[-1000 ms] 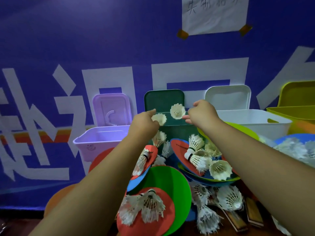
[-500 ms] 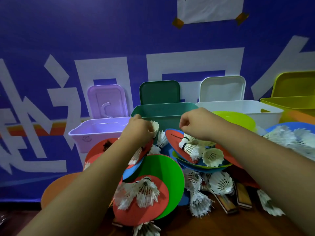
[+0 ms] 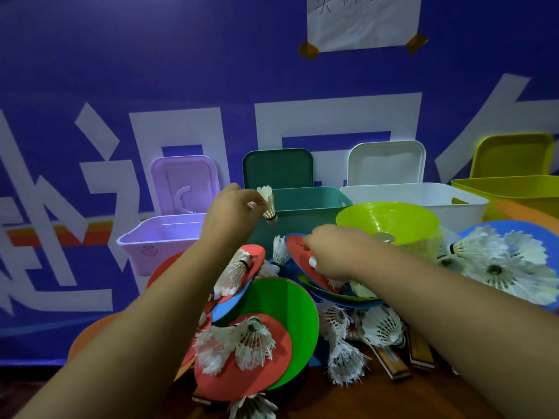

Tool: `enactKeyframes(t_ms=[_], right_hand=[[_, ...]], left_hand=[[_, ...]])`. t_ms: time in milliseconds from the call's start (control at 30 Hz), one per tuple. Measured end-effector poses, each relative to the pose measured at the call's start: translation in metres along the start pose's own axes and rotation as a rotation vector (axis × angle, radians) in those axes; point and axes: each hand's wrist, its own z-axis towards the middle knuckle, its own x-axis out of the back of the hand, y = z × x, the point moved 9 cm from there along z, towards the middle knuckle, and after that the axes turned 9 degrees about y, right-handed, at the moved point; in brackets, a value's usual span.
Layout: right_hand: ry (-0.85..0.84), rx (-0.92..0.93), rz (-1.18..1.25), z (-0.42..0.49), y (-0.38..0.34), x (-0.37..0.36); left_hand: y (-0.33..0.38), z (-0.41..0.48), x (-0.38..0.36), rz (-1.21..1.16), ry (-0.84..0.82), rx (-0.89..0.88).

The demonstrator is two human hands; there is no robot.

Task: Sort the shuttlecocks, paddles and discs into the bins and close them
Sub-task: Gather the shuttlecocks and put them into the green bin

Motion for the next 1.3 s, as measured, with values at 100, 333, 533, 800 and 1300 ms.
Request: enactKeyframes(t_ms=[100,333,533,800,1300], right_hand=[[-0.033,0.001,-0.016,0.003,-0.003,-0.003],[0.071,-0.017,0.202,0.017,0.004,0.019],[0.514,-0.300,0.648,0.029,0.070,0.071],[0.304,-0.391,0.615,0.064,0.089,0.056],[0.207,0.031,0.677,0.028,-0.057,0.060]], left_hand=[[0.002,0.013,0.002,-0.021,0.029,-0.034],[-0.011,0.030,-0.043,0.194,-0.189,0.058],[-0.022,0.011,-0.059,0.210,-0.359,0.090],[-0.032,-0.010,-0.009,0.109,-0.349,0.103],[-0.086,-0.082,0.039,0.282,-0.600,0.124]])
